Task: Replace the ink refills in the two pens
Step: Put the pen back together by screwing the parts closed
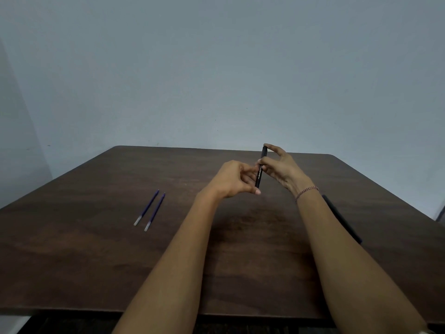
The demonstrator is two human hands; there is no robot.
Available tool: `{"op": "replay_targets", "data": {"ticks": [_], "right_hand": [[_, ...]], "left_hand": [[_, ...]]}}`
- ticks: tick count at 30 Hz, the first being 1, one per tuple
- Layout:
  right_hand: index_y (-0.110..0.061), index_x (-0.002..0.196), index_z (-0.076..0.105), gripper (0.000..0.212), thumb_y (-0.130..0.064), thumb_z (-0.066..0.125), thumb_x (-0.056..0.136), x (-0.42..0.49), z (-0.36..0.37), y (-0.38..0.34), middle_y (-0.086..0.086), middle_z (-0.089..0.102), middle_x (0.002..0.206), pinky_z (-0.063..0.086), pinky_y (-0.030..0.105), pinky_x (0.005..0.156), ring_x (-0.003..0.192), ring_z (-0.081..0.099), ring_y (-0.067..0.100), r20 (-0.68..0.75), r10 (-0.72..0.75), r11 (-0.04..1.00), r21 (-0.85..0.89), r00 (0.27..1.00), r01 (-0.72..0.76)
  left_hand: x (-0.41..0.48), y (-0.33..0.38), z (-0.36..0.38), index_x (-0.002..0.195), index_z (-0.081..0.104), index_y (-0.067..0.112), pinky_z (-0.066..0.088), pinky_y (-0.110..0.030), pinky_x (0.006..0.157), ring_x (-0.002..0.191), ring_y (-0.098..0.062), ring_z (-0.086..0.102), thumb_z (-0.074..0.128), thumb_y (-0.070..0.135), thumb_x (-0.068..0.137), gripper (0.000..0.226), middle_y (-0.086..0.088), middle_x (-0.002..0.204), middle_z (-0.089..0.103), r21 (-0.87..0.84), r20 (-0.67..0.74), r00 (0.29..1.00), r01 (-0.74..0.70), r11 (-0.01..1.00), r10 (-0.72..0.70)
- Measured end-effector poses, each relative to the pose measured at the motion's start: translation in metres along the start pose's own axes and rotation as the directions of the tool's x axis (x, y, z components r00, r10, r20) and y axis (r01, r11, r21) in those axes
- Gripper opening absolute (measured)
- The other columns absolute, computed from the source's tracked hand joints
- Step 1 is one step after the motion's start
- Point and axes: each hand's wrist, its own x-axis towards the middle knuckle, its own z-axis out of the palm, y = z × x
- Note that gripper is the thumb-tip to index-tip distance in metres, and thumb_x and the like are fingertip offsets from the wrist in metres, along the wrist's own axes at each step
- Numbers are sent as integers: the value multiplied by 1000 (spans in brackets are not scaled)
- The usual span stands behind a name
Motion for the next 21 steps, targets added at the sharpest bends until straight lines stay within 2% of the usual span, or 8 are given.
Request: {"op": "replay_targets", "data": {"ticks": [3, 6, 9, 12, 17, 21], "right_hand": [[-19, 133, 44, 63, 0, 72, 79, -2, -1, 0, 9, 66, 78, 53, 16, 54, 49, 61, 7, 15, -10, 1000, 7, 1000, 10], [-28, 137, 37, 75, -9, 76, 77, -3, 0, -1, 8, 68, 81, 53, 18, 53, 55, 67, 7, 63, 14, 999, -49, 998, -11], [-30, 142, 30, 85, -5, 77, 75, -3, 1, -1, 8, 66, 86, 53, 18, 55, 63, 71, 10, 78, 19, 999, -42, 997, -16], [-27, 144, 28, 87, 0, 75, 75, -3, 1, -2, 11, 66, 85, 54, 19, 57, 66, 71, 13, 82, 14, 1000, 3, 997, -14], [-22, 141, 26, 84, 6, 72, 77, -2, 0, 1, 11, 65, 79, 55, 19, 58, 63, 71, 15, 81, -8, 999, 54, 997, 3], [-22, 140, 22, 84, 10, 69, 77, -2, 1, 3, 13, 64, 79, 56, 20, 58, 62, 70, 16, 78, -4, 995, 95, 997, -3]], "left_hand": [[-1, 1, 0, 126, 57, 6, 48, -4, 72, 70, 0, 63, 83, 7, 64, 67, -9, 105, 69, 47, -16, 1000, -6, 999, 7], [-1, 2, 0, 125, 58, 7, 49, -12, 81, 76, -4, 63, 81, 7, 68, 61, -9, 109, 69, 76, -41, 999, -5, 997, 8], [-2, 2, -1, 124, 59, 8, 49, -16, 82, 84, -11, 67, 78, 5, 71, 56, -9, 117, 67, 98, -57, 998, -5, 995, 11], [-2, 2, -1, 125, 59, 8, 51, -22, 87, 89, -14, 68, 77, 4, 72, 55, -10, 120, 65, 108, -55, 998, -11, 994, 17], [0, -1, 0, 126, 58, 9, 47, -8, 74, 84, -7, 63, 75, 2, 74, 54, -11, 118, 65, 132, -47, 999, -21, 991, 27], [0, -2, -1, 126, 58, 9, 45, -6, 72, 85, -10, 64, 75, 2, 74, 54, -12, 120, 64, 148, -40, 998, -34, 988, 40]]}}
